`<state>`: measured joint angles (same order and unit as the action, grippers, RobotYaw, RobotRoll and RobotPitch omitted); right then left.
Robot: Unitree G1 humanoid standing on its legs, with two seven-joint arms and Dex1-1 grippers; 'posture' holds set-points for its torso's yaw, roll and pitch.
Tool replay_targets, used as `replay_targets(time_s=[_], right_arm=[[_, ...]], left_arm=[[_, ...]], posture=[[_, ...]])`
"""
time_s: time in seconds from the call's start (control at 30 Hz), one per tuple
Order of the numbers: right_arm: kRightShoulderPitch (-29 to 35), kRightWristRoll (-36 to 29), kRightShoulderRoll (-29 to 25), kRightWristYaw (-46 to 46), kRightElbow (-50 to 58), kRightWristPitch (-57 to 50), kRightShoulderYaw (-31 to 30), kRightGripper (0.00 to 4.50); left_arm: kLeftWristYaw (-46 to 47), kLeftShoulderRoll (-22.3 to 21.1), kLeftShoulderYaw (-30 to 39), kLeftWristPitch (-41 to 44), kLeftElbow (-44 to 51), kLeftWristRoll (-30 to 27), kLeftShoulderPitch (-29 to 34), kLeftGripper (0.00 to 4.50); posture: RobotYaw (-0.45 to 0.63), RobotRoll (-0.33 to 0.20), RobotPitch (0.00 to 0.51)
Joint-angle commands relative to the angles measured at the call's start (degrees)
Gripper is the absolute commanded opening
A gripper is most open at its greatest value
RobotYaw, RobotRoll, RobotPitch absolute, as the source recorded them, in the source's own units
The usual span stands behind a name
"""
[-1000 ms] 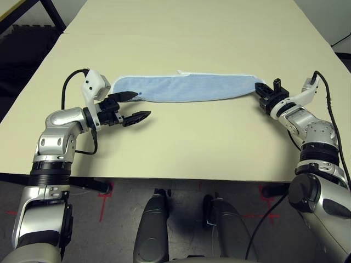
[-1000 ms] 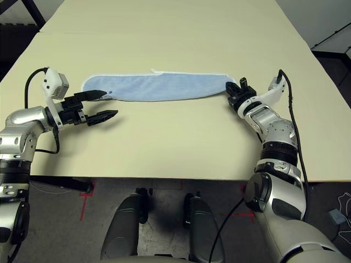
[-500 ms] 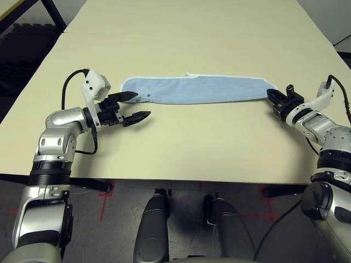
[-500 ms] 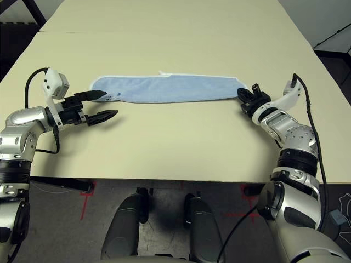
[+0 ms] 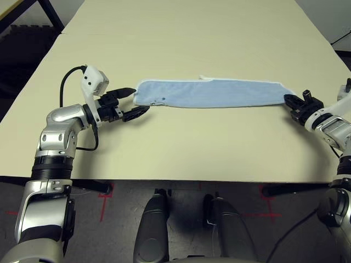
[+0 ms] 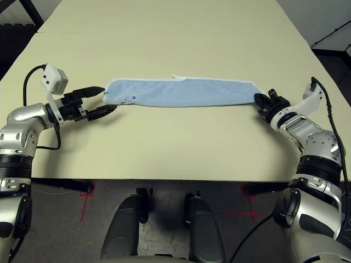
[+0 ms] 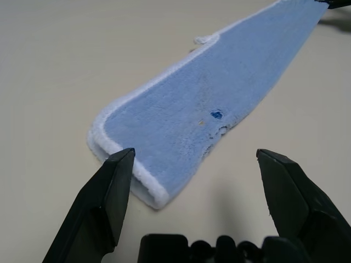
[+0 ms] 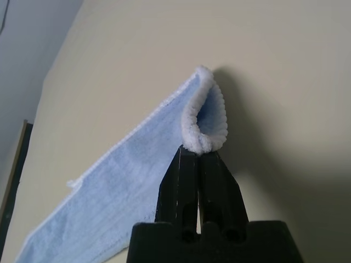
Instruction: Fold the towel and set it aside.
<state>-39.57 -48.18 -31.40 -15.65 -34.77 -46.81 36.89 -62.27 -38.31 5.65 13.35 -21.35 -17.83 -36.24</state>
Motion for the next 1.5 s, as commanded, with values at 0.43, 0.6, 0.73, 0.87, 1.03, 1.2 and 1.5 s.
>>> replay_targets(time_s=[0.43,0.6,0.73,0.87,1.03,1.2,1.5], right_arm=[[1.1,10.1,-2.9,-15.4,1.5,5.3,-12.7,0.02],[0.5,11.1,-3.2,-19.7,2.7,6.3,-14.2,0.02],[-0.4,11.6,-2.9,-21.9,3.9,5.9,-15.1,0.02],[-1.2,11.8,-1.6,-23.2,7.3,4.1,-17.5,0.02],[-2.7,12.5,0.1,-23.5,12.1,1.4,-21.7,0.02],[-3.2,16.3,0.3,-24.8,15.0,1.5,-27.9,0.02],[-2.3,24.9,-0.5,-28.7,15.2,7.4,-36.7,0.02]], left_arm=[[-7.6,0.0,-1.8,-8.4,-2.2,-0.2,-0.3,4.50],[-9.5,0.1,-2.0,-8.4,-3.5,-0.3,-1.5,4.50],[-9.8,0.2,-2.1,-8.7,-4.3,0.1,-2.2,4.50],[-9.9,0.1,-2.3,-8.9,-4.6,0.4,-2.3,4.50],[-9.9,-0.2,-2.4,-8.7,-4.7,0.5,-2.3,4.50],[-9.7,-0.3,-2.5,-8.7,-4.8,0.6,-2.4,4.50],[-9.5,-0.5,-2.5,-8.3,-4.4,0.8,-2.3,4.50]], posture=[[0.01,0.000,0.177],[0.01,0.000,0.176],[0.00,0.000,0.176],[0.01,0.000,0.178],[0.01,0.000,0.179],[0.01,0.000,0.179],[0.02,0.000,0.179]])
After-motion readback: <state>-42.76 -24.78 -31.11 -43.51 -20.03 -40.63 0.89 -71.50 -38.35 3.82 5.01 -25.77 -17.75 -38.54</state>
